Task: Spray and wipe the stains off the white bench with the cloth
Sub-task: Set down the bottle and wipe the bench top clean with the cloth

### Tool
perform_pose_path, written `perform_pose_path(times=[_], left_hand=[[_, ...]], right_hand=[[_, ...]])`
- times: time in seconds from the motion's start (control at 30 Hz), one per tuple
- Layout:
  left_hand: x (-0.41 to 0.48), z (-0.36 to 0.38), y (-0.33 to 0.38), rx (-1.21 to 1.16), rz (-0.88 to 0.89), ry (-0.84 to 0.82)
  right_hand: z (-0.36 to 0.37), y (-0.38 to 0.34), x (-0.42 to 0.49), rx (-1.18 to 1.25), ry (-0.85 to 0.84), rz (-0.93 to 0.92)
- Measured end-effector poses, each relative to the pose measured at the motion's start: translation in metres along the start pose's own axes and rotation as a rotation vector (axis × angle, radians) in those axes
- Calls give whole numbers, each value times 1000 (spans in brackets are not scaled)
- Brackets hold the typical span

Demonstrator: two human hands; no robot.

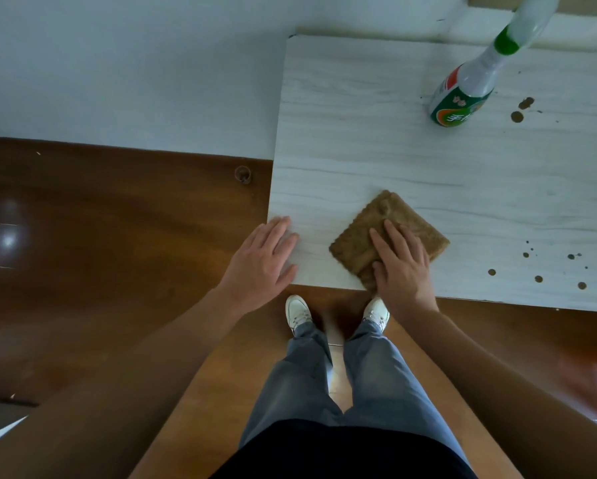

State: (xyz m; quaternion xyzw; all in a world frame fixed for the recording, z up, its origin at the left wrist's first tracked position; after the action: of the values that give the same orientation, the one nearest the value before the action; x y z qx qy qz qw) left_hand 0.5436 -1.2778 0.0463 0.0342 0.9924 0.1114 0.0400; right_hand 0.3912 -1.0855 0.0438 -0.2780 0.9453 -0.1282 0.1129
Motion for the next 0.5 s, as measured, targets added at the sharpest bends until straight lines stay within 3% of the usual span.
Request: perform_pose_path(times=[0.27,0.5], left_hand=[[7,2,6,-45,-43,8],[8,2,6,-14,-63,-2]], right_hand=[[15,-37,-38,21,-76,-206],[-8,19,-9,26,-52,-68]])
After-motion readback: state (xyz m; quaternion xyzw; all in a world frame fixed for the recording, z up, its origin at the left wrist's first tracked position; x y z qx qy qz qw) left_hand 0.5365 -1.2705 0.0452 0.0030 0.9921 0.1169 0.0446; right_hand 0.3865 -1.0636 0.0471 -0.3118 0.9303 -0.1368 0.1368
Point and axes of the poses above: each hand's wrist, its own x-axis towards the middle knuckle, its own z-axis out of the palm, y = z × x, the point moved 8 cm from there along x, towards the middle knuckle, and after that the axes turned 15 degrees about z, right-handed, at the moved point
